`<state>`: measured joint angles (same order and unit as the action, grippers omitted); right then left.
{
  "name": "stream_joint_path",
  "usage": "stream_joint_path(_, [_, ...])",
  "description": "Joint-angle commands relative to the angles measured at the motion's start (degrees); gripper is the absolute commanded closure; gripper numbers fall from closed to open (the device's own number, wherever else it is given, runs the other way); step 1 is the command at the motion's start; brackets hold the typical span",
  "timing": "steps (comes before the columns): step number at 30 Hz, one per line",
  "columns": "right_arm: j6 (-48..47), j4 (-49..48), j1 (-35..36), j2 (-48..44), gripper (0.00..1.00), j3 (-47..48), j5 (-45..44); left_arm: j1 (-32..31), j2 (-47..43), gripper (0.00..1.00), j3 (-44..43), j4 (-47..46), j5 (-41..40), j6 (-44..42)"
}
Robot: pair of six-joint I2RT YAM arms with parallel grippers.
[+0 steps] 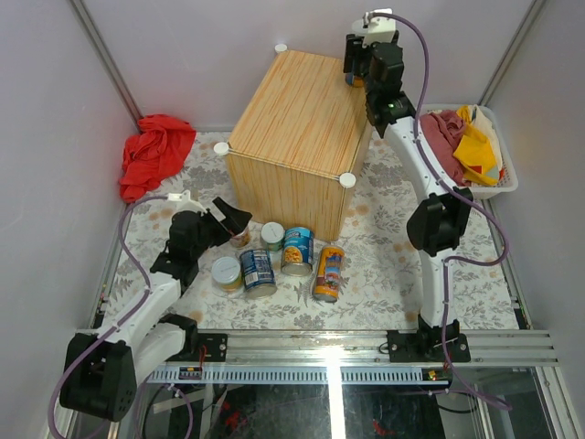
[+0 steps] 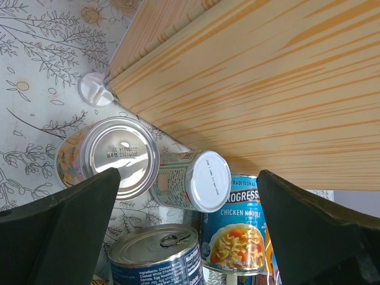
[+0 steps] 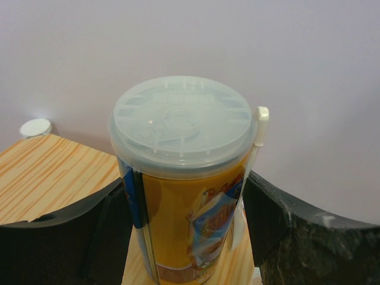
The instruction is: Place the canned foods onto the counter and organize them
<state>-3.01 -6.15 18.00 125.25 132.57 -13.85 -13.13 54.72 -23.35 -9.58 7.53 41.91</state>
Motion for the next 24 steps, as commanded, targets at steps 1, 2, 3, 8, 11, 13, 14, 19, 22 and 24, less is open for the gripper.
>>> stream_joint_path(1, [-0.4,-10.1,2.0,-2.7,1.0,2.9,0.4,-0.3,-2.1,0.0,1.1,-3.5,-0.1,-0.8])
stream_joint_path(2, [-0.6,-10.0,2.1,-2.9,1.0,2.5,0.2,-0.3,-2.2,0.0,1.4,-3.4,-0.1,-0.8])
stream_joint_path(3, [-0.8,-10.0,2.1,-3.0,1.0,2.2,0.0,-0.3,-2.4,0.0,1.5,-3.4,-0.1,-0.7])
stream_joint_path(8, [-1.5,-9.9,2.1,-3.5,0.99,0.3,-1.0,-0.3,-2.2,0.0,1.6,-3.3,0.2,-0.6])
stream_joint_path(11, [-1.4,-9.5,2.2,-3.7,0.99,-0.3,-0.6,-0.3,-2.0,0.0,1.6,-3.5,0.2,-0.5])
stream_joint_path(13, [-0.8,-9.5,2.2,-3.5,0.99,-0.2,0.5,-0.4,-1.9,0.0,1.6,-3.6,0.3,-0.4])
stream_joint_path(14, [-0.3,-9.5,2.2,-3.2,0.99,0.1,1.2,-0.3,-1.9,0.0,1.7,-3.6,0.3,-0.3])
stream_joint_path(19, [1.0,-9.1,3.2,-0.5,0.99,3.5,2.8,-0.4,-2.0,0.0,2.0,-3.4,0.3,-0.1])
stream_joint_path(22, [1.5,-9.2,4.3,1.4,0.99,5.9,3.4,-0.3,-2.4,0.0,2.0,-2.7,0.1,-0.4])
stream_joint_path(24, [1.8,-9.5,5.0,2.7,0.98,7.6,3.6,-0.3,-2.8,0.0,1.9,-2.2,0.0,-0.7])
